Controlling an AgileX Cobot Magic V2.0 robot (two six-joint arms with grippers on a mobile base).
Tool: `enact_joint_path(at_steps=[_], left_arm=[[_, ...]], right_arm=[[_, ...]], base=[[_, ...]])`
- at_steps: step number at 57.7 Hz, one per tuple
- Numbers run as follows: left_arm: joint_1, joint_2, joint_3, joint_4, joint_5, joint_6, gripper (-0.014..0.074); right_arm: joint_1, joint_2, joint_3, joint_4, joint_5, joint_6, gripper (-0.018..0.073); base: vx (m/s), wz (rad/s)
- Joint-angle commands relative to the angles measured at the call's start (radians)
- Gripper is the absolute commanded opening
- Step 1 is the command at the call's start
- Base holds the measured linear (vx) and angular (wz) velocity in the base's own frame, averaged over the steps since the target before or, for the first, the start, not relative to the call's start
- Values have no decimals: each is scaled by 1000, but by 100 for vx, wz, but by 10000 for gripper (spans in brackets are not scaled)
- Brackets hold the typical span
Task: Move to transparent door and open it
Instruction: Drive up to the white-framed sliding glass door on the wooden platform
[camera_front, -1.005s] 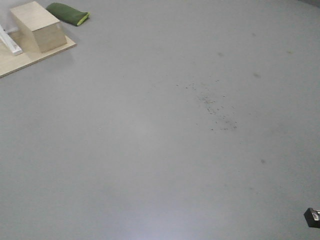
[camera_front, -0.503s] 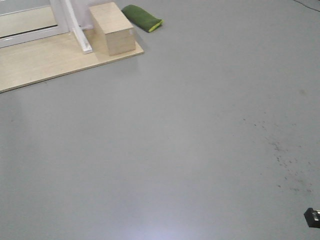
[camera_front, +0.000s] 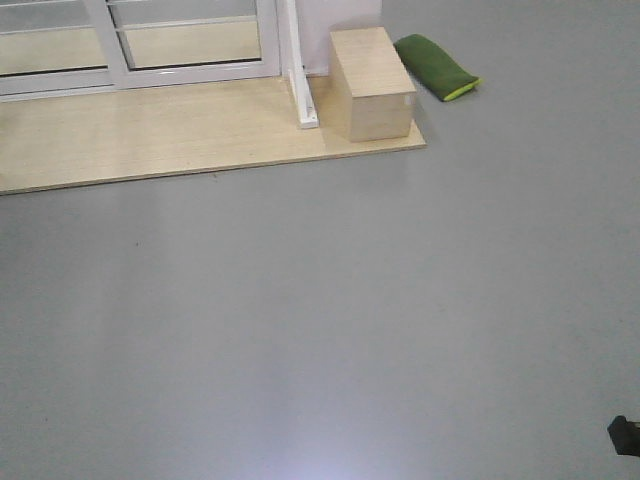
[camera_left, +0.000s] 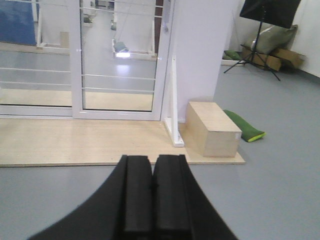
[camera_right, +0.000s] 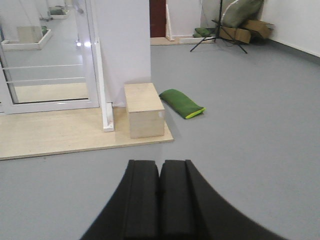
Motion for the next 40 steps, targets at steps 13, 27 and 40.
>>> enact_joint_path(at_steps=[13, 27, 40], left_arm=[[-3, -2, 23, -9, -79, -6, -6], [-3, -2, 23, -9, -79, -6, -6], [-3, -2, 23, -9, -79, -6, -6]], right_arm=[[2, -15, 14, -4, -83, -6, -8], [2, -15, 14, -4, -83, -6, -8], [2, -15, 14, -4, -83, -6, -8]], base=[[47, 33], [48, 22], [48, 22]])
